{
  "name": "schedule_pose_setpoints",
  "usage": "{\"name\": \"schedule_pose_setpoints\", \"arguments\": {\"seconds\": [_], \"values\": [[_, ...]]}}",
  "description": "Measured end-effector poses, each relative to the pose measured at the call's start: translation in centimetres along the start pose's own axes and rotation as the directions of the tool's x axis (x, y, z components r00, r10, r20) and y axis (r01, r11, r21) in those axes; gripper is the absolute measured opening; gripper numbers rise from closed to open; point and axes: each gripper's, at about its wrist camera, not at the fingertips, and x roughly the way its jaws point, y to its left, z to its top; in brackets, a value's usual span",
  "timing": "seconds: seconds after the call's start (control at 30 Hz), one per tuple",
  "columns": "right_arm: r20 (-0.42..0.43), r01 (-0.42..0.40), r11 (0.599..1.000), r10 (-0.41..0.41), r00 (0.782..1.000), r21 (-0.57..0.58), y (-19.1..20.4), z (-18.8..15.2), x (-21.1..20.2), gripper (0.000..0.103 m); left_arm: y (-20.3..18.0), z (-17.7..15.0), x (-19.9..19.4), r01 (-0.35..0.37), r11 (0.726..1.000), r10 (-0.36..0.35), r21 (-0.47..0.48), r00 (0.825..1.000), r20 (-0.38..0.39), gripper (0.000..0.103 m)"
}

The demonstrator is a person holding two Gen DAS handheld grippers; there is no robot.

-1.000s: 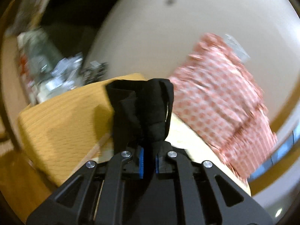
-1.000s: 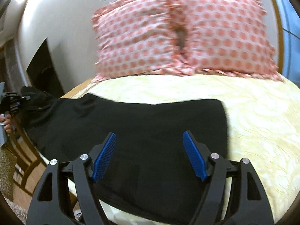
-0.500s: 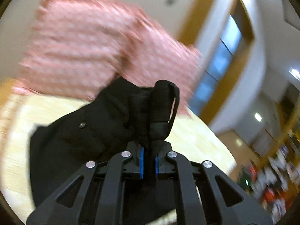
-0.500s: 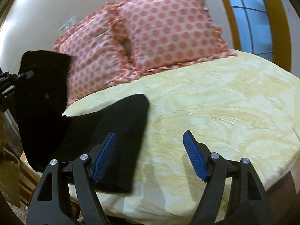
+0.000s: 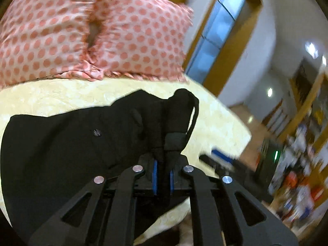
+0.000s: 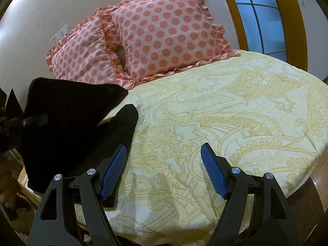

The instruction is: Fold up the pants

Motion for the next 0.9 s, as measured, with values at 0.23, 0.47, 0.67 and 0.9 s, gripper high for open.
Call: {"name": "schedule_pose_setpoints", "arguments": {"seconds": [0.23, 0.47, 0.67, 0.9], "values": [[0.023, 0.025, 0.999, -0.024, 0.999, -0.038, 0.7, 0.6, -0.1, 0.077, -0.1, -3.5, 3.6, 0.006, 1.000, -0.004, 0.016, 0.993, -0.117, 0.011], [0.148, -0.013, 0.996, 0.025, 0.989, -0.086, 3.1, 3.8, -2.5, 0.077, 1.8, -3.7, -3.1, 0.209, 0.978, -0.209, -0.012, 0.978, 0.025, 0.083], [0.057, -0.253, 0.941, 0.272, 0.961, -0.226, 8.9, 3.8, -1.7, 0.077, 7.3, -4.1, -8.1, -0.123, 0.978, 0.157, -0.166, 0.965, 0.211, 0.094], [-0.171, -0.268, 0.927, 0.228, 0.958, -0.264, 11.6, 0.6, 3.1, 0.077, 9.8, -7.7, -6.0, -0.301, 0.934, 0.316, -0.189, 0.947, 0.051, 0.094]]}}
